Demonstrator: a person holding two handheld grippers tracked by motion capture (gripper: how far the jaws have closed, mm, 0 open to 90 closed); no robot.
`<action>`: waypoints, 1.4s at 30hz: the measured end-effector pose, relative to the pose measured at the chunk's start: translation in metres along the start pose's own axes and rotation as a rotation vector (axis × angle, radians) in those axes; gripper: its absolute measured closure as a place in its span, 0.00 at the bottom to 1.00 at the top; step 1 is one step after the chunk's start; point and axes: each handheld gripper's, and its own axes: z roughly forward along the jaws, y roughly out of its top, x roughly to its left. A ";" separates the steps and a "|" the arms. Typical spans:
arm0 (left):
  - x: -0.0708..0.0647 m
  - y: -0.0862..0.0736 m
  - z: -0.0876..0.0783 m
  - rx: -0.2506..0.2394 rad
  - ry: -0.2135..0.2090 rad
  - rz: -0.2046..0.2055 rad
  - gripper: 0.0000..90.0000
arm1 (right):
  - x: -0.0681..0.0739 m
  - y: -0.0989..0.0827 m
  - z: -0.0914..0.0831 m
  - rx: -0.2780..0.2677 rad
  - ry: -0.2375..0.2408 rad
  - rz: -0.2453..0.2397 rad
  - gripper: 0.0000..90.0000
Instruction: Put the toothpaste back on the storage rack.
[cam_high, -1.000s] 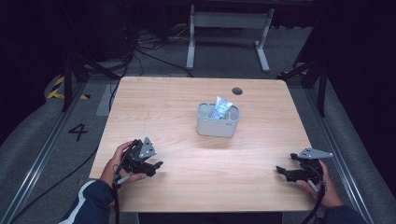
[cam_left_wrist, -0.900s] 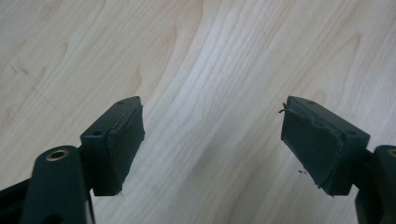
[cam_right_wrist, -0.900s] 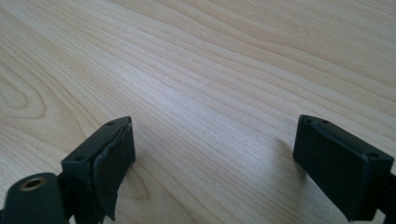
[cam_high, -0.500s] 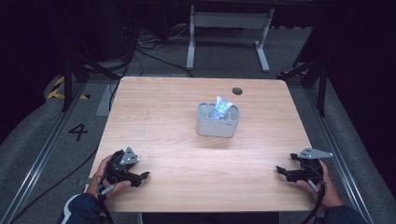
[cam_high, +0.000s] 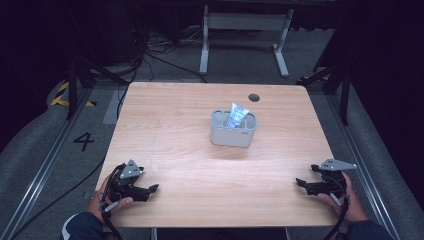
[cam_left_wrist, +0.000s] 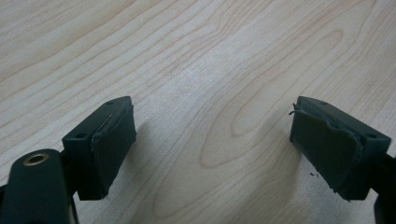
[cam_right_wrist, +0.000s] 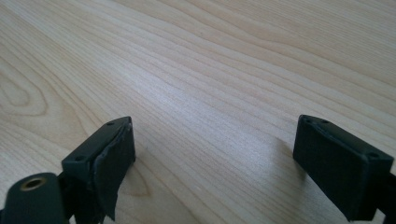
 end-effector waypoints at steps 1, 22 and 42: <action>0.000 0.000 0.000 0.003 0.002 -0.001 0.16 | 0.000 0.000 0.000 0.000 -0.001 0.000 0.14; -0.001 0.005 0.006 0.040 0.044 -0.042 0.00 | 0.000 0.000 0.000 0.000 0.002 -0.004 0.14; -0.001 0.005 0.006 0.040 0.043 -0.042 0.00 | 0.000 0.000 0.000 0.000 0.002 -0.003 0.14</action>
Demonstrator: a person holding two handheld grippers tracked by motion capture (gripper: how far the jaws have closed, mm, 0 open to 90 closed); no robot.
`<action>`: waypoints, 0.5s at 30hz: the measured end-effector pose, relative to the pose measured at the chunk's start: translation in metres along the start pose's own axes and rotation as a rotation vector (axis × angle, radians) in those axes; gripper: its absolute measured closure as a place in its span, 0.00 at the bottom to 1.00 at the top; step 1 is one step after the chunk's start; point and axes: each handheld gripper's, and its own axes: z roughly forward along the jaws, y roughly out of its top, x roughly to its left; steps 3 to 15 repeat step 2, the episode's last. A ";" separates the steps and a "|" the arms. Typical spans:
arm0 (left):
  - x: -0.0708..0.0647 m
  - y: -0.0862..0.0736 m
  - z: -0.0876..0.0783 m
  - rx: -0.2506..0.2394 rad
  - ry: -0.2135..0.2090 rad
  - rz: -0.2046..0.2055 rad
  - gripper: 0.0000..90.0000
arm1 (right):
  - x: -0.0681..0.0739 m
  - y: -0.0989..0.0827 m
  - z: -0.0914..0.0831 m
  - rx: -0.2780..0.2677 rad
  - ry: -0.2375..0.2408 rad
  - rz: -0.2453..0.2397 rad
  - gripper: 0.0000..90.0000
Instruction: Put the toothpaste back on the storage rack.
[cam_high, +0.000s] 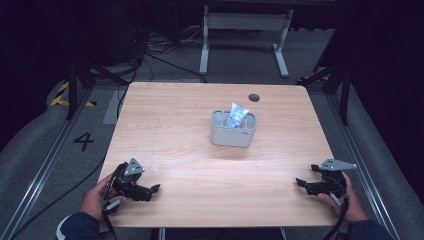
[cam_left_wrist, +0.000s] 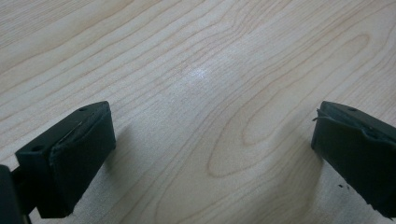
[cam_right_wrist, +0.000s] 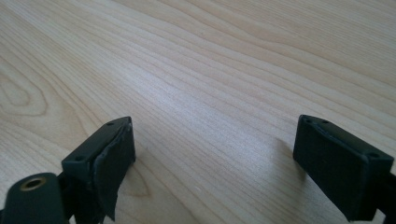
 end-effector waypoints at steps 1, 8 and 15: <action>0.000 0.000 0.000 0.000 0.000 0.000 0.00 | 0.000 0.000 0.000 0.000 0.000 0.000 0.14; 0.000 0.000 0.000 0.000 0.000 0.000 0.00 | 0.000 0.000 0.000 0.000 0.000 0.000 0.14; 0.000 0.000 0.000 0.000 0.000 0.000 0.00 | 0.000 0.000 0.000 0.000 0.000 0.000 0.14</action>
